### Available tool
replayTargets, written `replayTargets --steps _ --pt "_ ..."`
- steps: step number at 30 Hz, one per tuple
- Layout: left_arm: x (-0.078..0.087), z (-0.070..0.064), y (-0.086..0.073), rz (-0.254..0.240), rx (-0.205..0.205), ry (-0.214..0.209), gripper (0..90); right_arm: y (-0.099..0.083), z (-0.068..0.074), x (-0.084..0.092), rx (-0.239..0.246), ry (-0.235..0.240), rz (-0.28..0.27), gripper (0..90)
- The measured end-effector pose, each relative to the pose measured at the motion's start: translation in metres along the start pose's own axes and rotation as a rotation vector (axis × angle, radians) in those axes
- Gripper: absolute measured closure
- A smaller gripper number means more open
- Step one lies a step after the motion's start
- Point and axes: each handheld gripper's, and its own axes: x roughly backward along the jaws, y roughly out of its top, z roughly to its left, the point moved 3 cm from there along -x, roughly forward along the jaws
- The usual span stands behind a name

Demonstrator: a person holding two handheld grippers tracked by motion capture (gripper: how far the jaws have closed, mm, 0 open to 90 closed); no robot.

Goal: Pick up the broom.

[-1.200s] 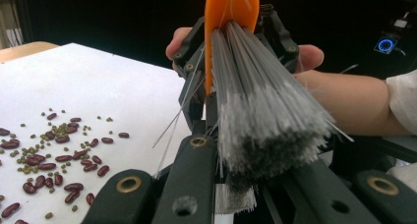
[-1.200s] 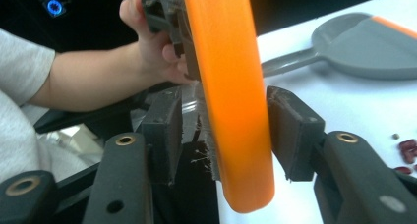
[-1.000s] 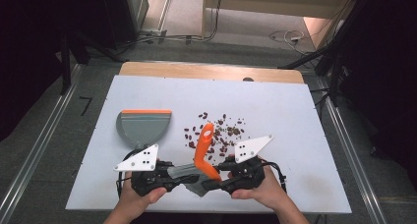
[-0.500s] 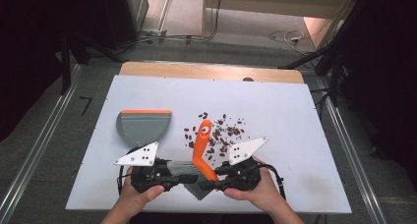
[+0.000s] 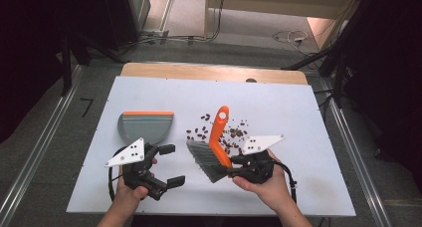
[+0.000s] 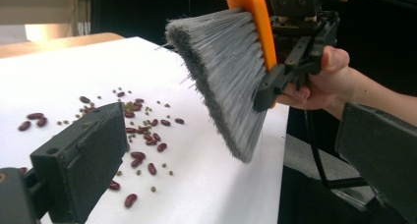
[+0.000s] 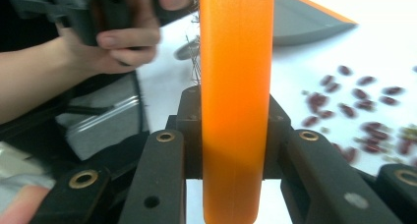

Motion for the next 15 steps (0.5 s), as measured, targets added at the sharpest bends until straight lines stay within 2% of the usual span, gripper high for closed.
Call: replayTargets --steps 3,6,8,12,15 --pt "0.001 0.004 -0.005 0.001 -0.008 0.043 0.3 0.0 -0.006 0.005 -0.005 -0.044 -0.004 68.6" --pt "0.002 0.007 -0.009 0.006 -0.009 0.077 0.3 0.0 -0.014 0.01 -0.021 -0.109 -0.007 68.6" --pt "0.005 0.008 -0.009 -0.001 -0.013 0.076 0.3 -0.001 -0.019 0.013 -0.036 -0.137 -0.015 68.6" --pt "0.011 0.011 -0.01 -0.02 -0.015 0.101 0.3 -0.004 -0.027 0.019 -0.051 -0.188 -0.009 68.6" --pt "0.012 0.013 -0.013 -0.017 -0.018 0.109 0.3 -0.005 -0.031 0.022 -0.06 -0.216 -0.005 68.6"
